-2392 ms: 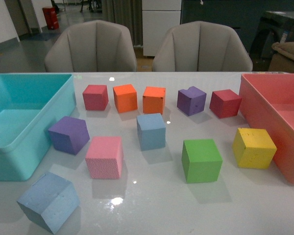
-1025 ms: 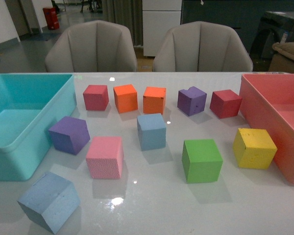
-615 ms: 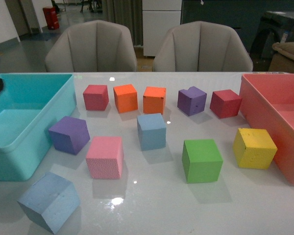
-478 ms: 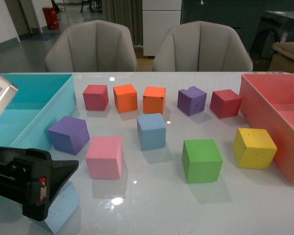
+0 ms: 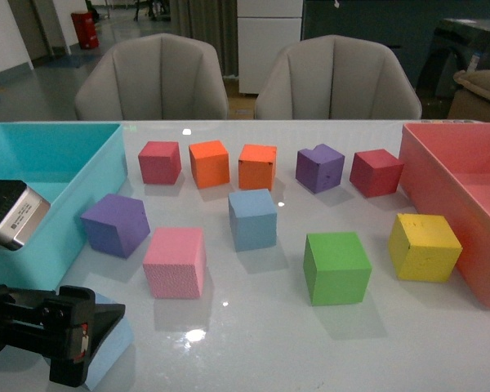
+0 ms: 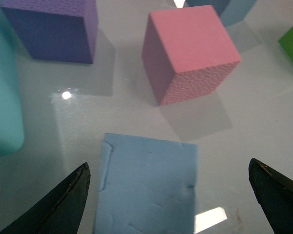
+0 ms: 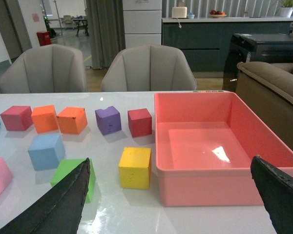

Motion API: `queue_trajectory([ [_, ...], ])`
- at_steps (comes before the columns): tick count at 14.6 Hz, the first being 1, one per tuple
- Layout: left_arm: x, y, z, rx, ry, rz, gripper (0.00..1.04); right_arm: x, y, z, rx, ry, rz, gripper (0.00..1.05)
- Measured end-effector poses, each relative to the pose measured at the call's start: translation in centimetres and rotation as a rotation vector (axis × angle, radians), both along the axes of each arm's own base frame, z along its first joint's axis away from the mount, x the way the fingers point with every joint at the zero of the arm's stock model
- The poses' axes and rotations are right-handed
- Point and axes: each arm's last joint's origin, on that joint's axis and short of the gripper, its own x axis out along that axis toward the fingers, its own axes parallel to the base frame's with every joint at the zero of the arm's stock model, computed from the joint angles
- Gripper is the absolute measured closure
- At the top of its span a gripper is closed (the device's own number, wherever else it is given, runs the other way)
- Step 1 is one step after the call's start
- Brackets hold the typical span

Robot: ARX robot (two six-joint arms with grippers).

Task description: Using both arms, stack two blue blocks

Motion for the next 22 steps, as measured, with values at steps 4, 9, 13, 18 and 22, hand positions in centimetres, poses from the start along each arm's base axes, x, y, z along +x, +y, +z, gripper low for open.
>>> queue_trajectory([
  [4, 0.3, 0.6, -0.2, 0.002, -0.002, 0.026, 0.07, 0.0, 0.0, 0.0, 0.0, 0.0, 0.0, 0.06],
  [9, 0.4, 0.6, -0.3, 0.006, -0.009, 0.032, 0.07, 0.0, 0.0, 0.0, 0.0, 0.0, 0.0, 0.06],
  [13, 0.4, 0.6, -0.6, 0.007, 0.0, 0.031, 0.07, 0.0, 0.0, 0.0, 0.0, 0.0, 0.0, 0.06],
  [18, 0.4, 0.4, -3.2, 0.048, 0.053, 0.005, 0.07, 0.0, 0.0, 0.0, 0.0, 0.0, 0.0, 0.06],
  [22, 0.3, -0.2, -4.2, 0.083, 0.058, -0.028, 0.26, 0.0, 0.0, 0.0, 0.0, 0.0, 0.0, 0.06],
])
